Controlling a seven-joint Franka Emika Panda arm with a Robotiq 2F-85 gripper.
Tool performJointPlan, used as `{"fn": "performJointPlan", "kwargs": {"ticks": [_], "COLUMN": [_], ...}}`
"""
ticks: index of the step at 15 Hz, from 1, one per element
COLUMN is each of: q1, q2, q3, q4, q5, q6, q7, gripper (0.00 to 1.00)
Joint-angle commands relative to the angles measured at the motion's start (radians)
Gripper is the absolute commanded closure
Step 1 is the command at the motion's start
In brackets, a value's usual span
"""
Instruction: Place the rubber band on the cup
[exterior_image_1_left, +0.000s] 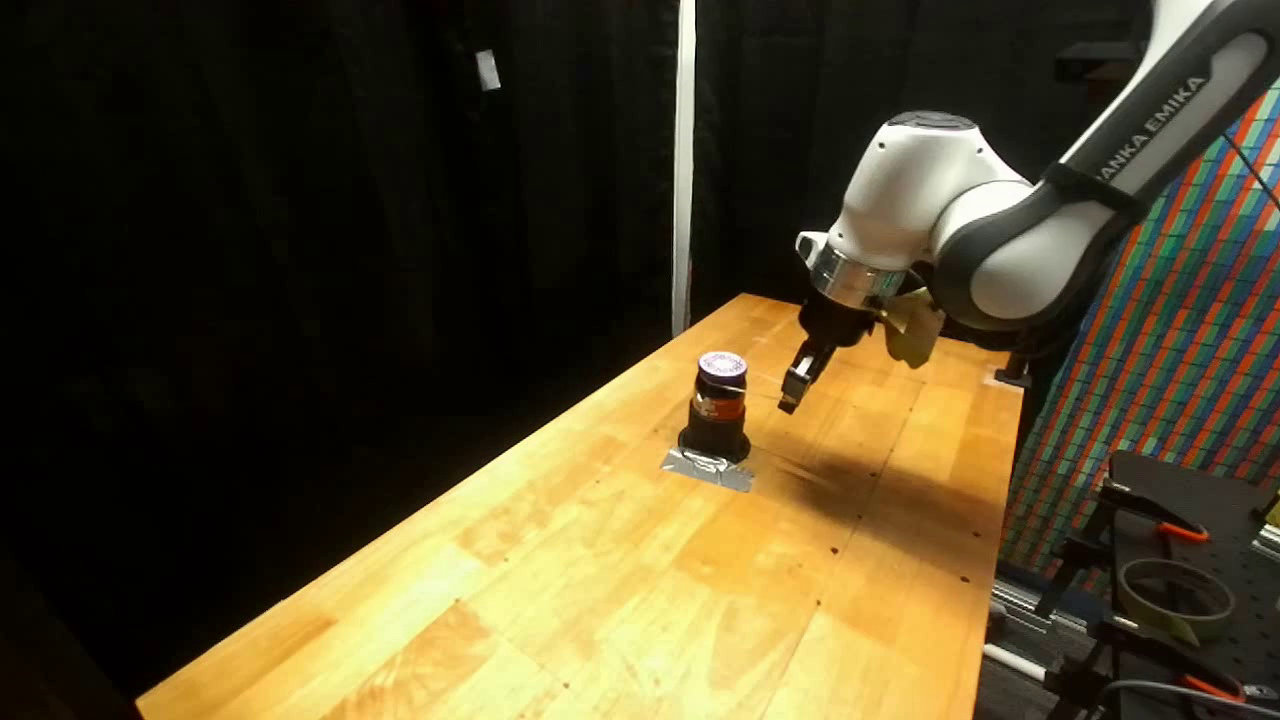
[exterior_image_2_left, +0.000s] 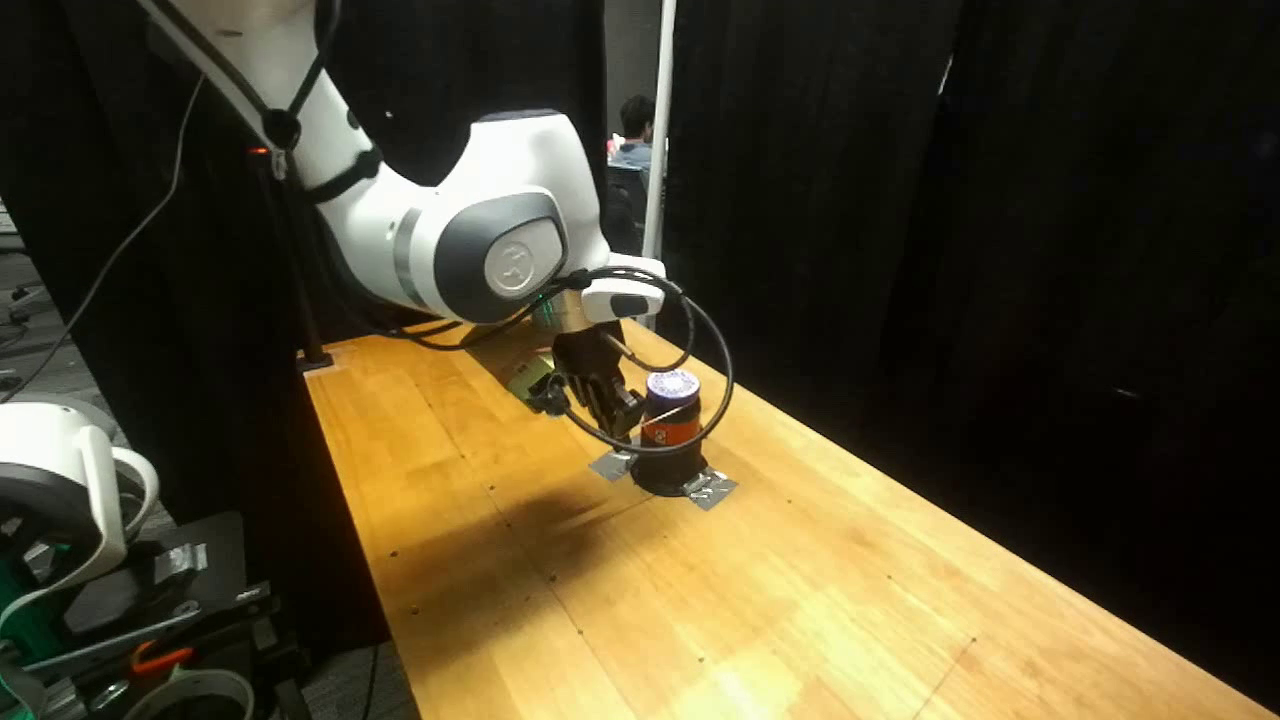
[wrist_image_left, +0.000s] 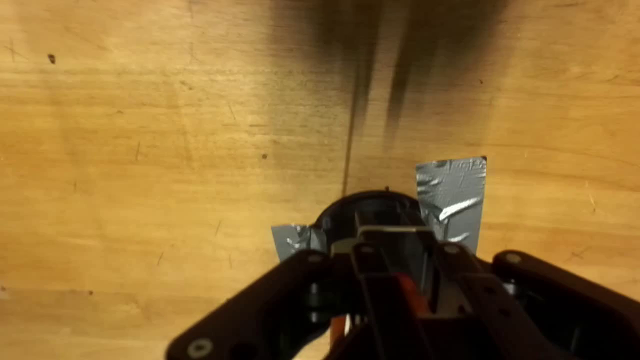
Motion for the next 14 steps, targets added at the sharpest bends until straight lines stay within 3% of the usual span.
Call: {"fn": "performJointPlan", "kwargs": {"ticks": [1,3,4,6,8,13,14], "q1": [0.121,0.227,0.28,0.403,0.484,0.55,0.391], "q2": [-0.059,-0.024,-0.003,0.066,0.141,0.29,0.254], "q3": [-0.184,-0.353,-0.43,-0.575,-0.646,-0.604,-0.401], "q4": [-0.14,-0.133,-0.122,-0.122,-0.148,-0.214,-0.232], "q5": [-0.253,-0.386,-0.399,-0.322,-0.214,-0.052,0.092], "q6": [0.245,0.391,0.45,0.598,0.75,1.003,1.016], "q7": [0.178,0.263,0.264,0.209,0.156,0.147,-0.026], "gripper": [0.78,0.79,0.79,0.79,0.79,0.8,0.79]}}
